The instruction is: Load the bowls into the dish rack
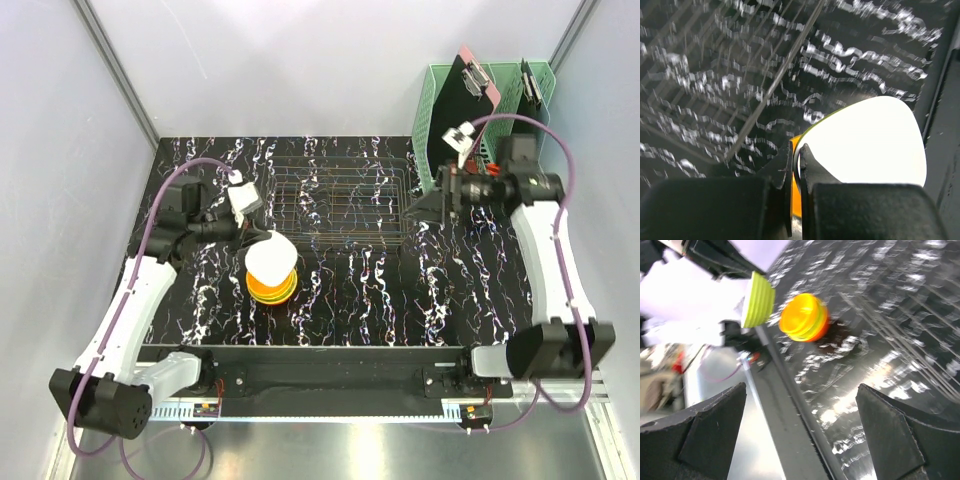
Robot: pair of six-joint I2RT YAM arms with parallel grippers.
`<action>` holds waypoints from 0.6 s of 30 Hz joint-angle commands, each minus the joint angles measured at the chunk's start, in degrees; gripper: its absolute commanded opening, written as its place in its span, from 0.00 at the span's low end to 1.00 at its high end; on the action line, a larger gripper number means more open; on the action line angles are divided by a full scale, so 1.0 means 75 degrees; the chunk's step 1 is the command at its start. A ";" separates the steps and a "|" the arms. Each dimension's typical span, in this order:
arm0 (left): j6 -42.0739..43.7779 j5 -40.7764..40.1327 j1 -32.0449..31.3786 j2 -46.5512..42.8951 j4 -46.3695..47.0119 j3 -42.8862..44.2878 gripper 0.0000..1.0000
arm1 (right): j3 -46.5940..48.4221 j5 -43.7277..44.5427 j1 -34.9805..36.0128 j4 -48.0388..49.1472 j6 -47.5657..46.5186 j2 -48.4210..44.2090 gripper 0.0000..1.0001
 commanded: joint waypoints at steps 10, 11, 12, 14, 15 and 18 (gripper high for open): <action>-0.0721 -0.1571 -0.2122 0.0941 -0.0114 0.2001 0.00 | 0.2420 -0.1141 0.2140 -0.1779 -0.0879 0.3261 1.00; -0.0721 -0.1631 -0.2228 0.0999 -0.0090 0.2025 0.00 | 0.2525 -0.1223 0.2269 -0.1885 -0.1042 0.3367 1.00; -0.0733 -0.1666 -0.2311 0.1151 -0.0055 0.2025 0.00 | 0.2666 -0.1224 0.2351 -0.1979 -0.1090 0.3542 1.00; -0.0803 -0.1713 -0.2522 0.1257 0.0225 0.1885 0.00 | 0.2737 -0.1212 0.2608 -0.2097 -0.1207 0.3661 1.00; -0.1035 -0.1702 -0.2604 0.1408 0.0540 0.1826 0.00 | 0.2714 -0.1212 0.2807 -0.2132 -0.1266 0.3754 1.00; -0.1201 -0.1608 -0.2756 0.1713 0.0859 0.1977 0.00 | 0.2655 -0.1340 0.3066 -0.2191 -0.1371 0.3954 1.00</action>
